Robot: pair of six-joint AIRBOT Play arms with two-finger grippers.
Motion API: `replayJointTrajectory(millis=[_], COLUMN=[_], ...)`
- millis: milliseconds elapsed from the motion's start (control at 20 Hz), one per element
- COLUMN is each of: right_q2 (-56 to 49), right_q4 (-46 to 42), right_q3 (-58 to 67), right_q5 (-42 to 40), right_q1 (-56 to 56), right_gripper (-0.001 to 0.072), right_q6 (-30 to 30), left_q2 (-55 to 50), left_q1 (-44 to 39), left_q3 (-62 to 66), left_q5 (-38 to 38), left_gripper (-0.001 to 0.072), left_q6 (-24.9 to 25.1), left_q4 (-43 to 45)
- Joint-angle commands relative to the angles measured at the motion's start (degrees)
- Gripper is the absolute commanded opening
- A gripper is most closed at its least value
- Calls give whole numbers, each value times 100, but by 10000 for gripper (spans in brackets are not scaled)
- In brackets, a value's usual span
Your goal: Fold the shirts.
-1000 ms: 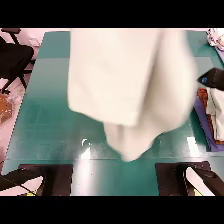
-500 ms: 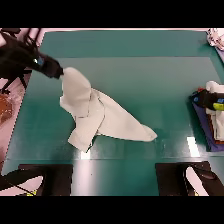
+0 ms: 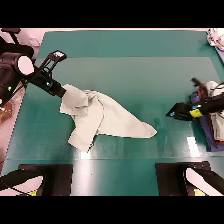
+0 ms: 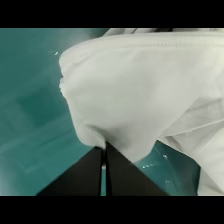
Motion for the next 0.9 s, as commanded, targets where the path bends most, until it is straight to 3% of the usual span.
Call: replayJointTrajectory(millis=[0,150,500,700,750,800,850], right_q2=[-876,-1388,-2072,-2138,-2138,-2138,-2129], right_q4=[-2,4,61,70,103,240,400], right_q3=[-9,-9,-9,-4,-4,-4,-4], right_q5=[463,514,133,-295,-365,-393,-400], right_q1=[487,767,1392,1585,1585,1582,1554], right_gripper=[579,577,561,251,104,15,14], right_q6=[7,271,271,330,332,330,328], left_q2=[4,4,4,4,4,4,4], left_q1=[4,4,4,4,4,4,4], left_q3=[-122,-122,-122,-122,-122,-122,-120], left_q5=[170,173,175,170,164,138,81], left_gripper=[24,24,24,24,24,24,24], left_q6=[0,0,-2,-4,-4,-7,-7], left_q4=[170,168,166,155,146,140,136])
